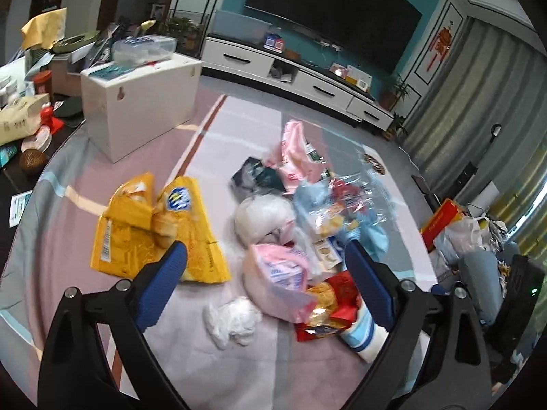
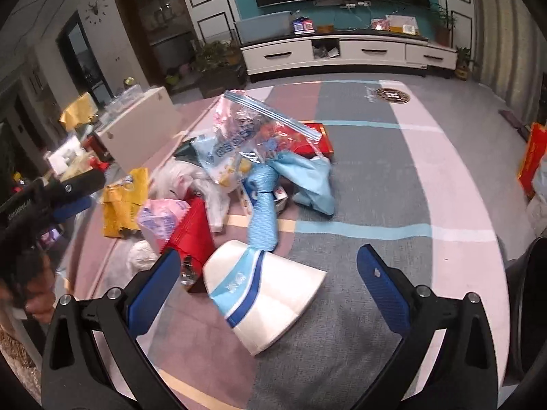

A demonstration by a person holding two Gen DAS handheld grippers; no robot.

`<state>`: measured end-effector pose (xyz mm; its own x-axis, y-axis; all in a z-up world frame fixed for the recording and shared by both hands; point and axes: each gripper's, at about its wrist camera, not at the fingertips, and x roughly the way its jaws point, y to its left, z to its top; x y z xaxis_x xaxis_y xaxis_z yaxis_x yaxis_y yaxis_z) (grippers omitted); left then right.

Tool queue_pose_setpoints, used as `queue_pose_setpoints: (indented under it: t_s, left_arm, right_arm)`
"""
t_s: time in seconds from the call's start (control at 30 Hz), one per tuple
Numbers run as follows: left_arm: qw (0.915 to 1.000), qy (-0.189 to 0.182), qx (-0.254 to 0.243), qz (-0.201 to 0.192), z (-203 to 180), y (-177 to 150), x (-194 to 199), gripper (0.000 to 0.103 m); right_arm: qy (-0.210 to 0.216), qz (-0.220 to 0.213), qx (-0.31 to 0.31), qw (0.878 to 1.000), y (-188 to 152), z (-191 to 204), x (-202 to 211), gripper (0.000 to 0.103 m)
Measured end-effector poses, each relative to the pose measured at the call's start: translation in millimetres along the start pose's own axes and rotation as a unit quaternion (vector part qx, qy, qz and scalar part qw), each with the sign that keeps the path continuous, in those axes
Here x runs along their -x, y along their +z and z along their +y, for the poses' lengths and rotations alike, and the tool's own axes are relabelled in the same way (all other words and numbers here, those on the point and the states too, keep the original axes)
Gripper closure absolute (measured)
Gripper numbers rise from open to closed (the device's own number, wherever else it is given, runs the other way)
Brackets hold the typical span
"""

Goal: Collect trash
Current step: 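Grasp the white-and-blue paper cup with the right tool while the left tool grasps the pink snack bag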

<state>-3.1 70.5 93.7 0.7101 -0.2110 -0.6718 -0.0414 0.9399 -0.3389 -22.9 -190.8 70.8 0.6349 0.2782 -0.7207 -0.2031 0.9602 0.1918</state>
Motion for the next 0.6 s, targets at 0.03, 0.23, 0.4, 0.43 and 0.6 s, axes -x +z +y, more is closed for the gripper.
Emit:
queue_pose_setpoints:
  t_s: [0.03,0.23,0.4,0.43,0.6]
  left_arm:
    - [0.9999,0.009,0.007,0.004,5,-5,-4,0.010]
    - [0.9993,0.019,0.016,0.029,12,-18,-23,0.016]
    - [0.9992,0.020,-0.002,0.034,2,-22,-33,0.016]
    - [0.9991,0.021,-0.005,0.036,0,-24,-36,0.016]
    - [0.9988,0.006,-0.015,0.046,-9,-31,-46,0.017]
  right_arm:
    - [-0.010,-0.001,0.004,1.000,-1,1,-1,0.002]
    - [-0.017,0.021,0.001,1.000,-5,-1,-20,0.004]
    - [0.001,0.027,-0.034,0.999,-8,-7,-27,0.014]
    - [-0.006,0.026,-0.036,0.999,-9,-8,-28,0.018]
    - [0.008,0.050,-0.055,0.997,-14,-13,-35,0.034]
